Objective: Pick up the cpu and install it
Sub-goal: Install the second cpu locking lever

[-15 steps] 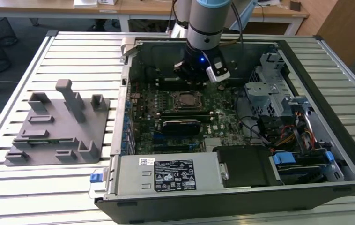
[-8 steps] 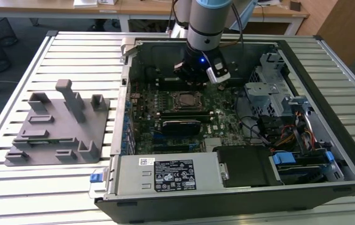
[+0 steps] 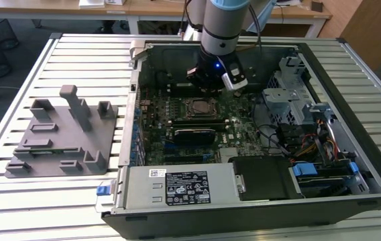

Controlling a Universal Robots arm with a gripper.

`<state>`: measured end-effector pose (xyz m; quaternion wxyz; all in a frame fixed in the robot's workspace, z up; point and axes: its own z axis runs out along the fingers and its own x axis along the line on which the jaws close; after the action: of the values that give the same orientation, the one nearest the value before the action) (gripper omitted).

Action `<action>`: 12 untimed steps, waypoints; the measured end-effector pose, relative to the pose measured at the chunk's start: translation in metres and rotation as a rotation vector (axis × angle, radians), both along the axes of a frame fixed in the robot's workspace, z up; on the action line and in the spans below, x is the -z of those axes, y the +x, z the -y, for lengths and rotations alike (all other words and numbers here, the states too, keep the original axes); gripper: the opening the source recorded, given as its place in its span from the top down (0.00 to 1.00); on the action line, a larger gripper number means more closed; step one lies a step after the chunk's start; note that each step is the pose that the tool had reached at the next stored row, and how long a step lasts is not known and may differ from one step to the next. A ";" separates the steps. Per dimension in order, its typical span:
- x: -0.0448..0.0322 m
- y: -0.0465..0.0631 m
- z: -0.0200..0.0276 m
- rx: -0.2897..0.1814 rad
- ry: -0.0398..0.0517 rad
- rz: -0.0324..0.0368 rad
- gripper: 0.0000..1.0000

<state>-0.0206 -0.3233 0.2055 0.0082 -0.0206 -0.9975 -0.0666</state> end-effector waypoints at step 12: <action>-0.0162 0.000 0.0063 0.000 0.0006 0.0000 0.89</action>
<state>-0.0202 -0.3297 0.2217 0.0082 -0.0206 -0.9975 -0.0669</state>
